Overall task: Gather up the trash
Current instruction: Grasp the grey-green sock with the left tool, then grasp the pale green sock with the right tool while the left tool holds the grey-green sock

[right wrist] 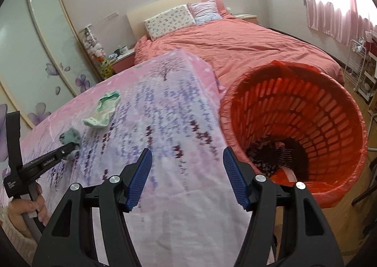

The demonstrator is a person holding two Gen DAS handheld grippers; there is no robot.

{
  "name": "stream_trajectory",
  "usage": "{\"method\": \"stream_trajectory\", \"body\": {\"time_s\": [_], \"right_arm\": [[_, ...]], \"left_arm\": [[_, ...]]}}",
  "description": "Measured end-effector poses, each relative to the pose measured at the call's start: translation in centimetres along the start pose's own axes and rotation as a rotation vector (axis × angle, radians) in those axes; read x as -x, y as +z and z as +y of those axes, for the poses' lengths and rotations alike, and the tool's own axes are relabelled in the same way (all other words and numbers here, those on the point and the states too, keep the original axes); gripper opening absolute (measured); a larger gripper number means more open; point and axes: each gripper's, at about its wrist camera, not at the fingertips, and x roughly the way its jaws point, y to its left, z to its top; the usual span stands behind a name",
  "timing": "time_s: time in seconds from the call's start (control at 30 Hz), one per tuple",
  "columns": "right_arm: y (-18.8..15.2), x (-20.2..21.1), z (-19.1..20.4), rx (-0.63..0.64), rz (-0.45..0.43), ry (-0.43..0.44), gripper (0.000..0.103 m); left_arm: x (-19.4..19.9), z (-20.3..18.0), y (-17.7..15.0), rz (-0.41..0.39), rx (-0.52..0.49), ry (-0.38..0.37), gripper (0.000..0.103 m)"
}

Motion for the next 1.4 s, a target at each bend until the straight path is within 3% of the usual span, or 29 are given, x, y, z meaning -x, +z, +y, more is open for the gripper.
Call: {"method": "stream_trajectory", "body": {"time_s": [0.13,0.2,0.27,0.57,0.87,0.97,1.07,1.23,1.4], "right_arm": [[-0.3,-0.8,1.9,0.034,0.019,0.023,0.063],[-0.5,-1.3,3.0,0.055,0.031,0.033,0.063],[-0.6,-1.8,4.0,0.072,0.042,0.042,0.063],[-0.2,-5.3,9.4,0.157,0.092,0.104,0.063],[3.3,-10.4,14.9,0.178,0.106,0.13,0.062],[3.8,-12.3,15.8,0.197,0.146,0.1,0.05],[3.6,-12.4,15.7,0.222,0.151,0.078,0.015],[1.8,-8.7,13.3,0.188,0.126,0.12,0.011],[-0.4,-6.4,11.7,0.187,0.191,0.16,0.012]], "left_arm": [[0.6,4.7,-0.2,0.007,0.053,0.082,0.015],[0.7,6.0,-0.4,0.014,0.078,0.079,0.034],[0.8,6.4,-0.6,0.009,0.075,0.098,0.043],[0.8,6.2,-0.4,0.017,0.066,0.093,0.042],[0.5,6.3,-0.4,0.017,0.068,0.091,0.042],[0.5,6.3,-0.4,0.017,0.068,0.092,0.042],[0.5,6.3,-0.4,0.017,0.069,0.091,0.042],[0.4,6.5,-0.3,0.018,0.069,0.091,0.042],[0.4,6.5,-0.3,0.018,0.069,0.091,0.042]]}}
